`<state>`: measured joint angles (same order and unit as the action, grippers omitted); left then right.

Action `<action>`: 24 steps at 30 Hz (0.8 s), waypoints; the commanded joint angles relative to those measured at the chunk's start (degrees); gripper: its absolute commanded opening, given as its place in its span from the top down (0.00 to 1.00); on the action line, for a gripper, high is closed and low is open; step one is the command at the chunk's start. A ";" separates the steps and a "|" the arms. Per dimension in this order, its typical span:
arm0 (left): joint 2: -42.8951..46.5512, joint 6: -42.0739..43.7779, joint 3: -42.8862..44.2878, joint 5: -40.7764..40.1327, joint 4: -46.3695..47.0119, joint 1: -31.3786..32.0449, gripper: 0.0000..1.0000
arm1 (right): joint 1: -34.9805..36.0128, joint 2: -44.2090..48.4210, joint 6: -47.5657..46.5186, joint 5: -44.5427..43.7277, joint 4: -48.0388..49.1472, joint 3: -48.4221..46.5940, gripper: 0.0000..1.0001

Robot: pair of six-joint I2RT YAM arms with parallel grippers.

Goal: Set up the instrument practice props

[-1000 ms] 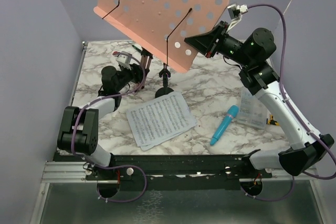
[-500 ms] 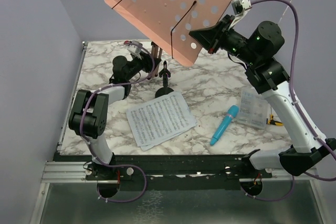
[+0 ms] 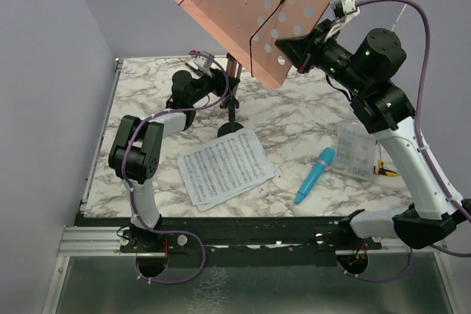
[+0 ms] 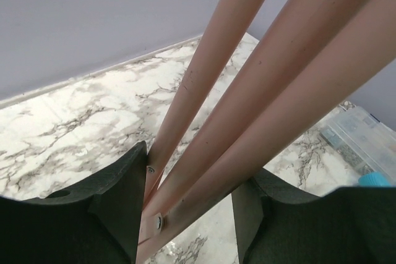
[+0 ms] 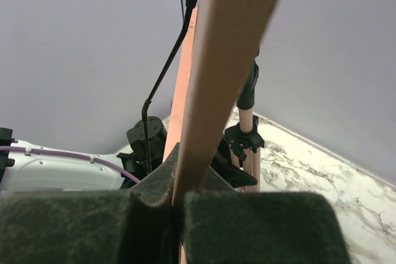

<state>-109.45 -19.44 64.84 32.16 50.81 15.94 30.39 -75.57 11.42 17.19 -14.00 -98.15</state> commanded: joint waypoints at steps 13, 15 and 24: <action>8.12 -2.61 -5.65 -4.85 12.55 -0.97 1.00 | 0.66 -0.30 1.92 5.08 -2.50 -1.34 0.99; 9.66 -2.18 -8.04 -5.86 12.52 -1.36 1.00 | 0.72 -1.21 2.01 6.36 -2.67 -2.04 1.00; 15.53 0.00 -14.53 -5.84 11.42 -2.57 1.00 | 0.98 -1.31 3.65 10.85 -0.24 -1.92 0.86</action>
<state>-100.44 -17.82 50.33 28.34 53.87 14.28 30.85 -77.21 12.97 24.10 -15.22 -99.00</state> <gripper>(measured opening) 0.513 0.095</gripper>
